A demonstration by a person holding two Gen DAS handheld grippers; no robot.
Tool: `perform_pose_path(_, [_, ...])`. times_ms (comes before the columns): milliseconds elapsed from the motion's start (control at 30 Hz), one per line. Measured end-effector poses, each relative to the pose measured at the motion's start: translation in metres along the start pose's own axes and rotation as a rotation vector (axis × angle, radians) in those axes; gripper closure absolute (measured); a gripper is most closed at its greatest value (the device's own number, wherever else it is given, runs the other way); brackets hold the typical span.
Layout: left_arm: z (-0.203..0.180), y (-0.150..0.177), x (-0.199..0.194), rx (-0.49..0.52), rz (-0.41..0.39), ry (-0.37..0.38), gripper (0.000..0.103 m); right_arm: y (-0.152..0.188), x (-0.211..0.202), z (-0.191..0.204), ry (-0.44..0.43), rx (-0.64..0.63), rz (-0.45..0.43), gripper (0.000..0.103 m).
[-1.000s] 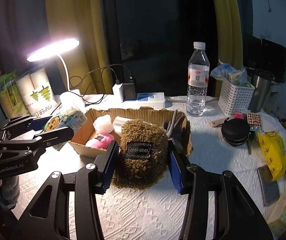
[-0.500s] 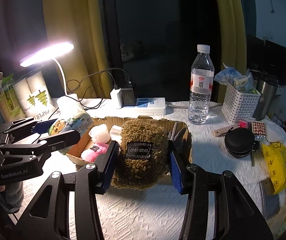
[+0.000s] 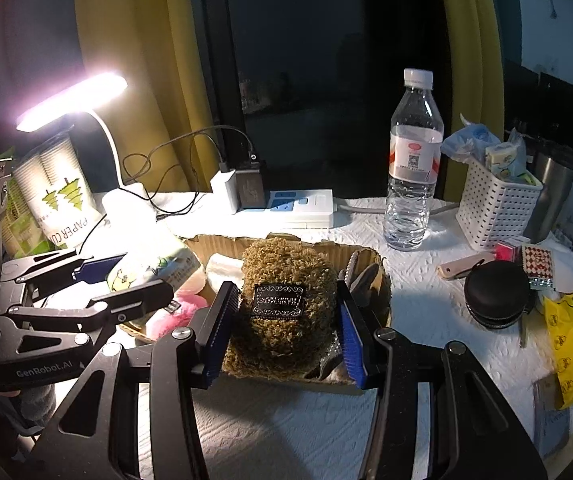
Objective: Organize soft objects
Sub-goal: 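Lower the brown plush and tissue pack into the box and open both tools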
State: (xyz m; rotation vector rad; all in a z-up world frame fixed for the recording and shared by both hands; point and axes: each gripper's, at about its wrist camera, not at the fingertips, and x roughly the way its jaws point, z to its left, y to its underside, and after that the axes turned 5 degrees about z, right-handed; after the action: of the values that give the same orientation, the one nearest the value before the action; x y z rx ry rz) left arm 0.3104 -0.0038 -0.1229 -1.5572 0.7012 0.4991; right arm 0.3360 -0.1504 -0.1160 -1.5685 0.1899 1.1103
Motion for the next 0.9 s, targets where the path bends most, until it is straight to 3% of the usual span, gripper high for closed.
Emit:
perform_pose_path(633, [0.008,0.009,0.062,-0.006,0.128,0.013,0.056,0.009,0.061,-0.015,-0.038,0.035,0.103,0.053])
perform_pose_path(900, [0.01,0.013,0.068,-0.02,0.144,0.01,0.054,0.012,0.071,-0.017,-0.046,0.038,0.131,0.053])
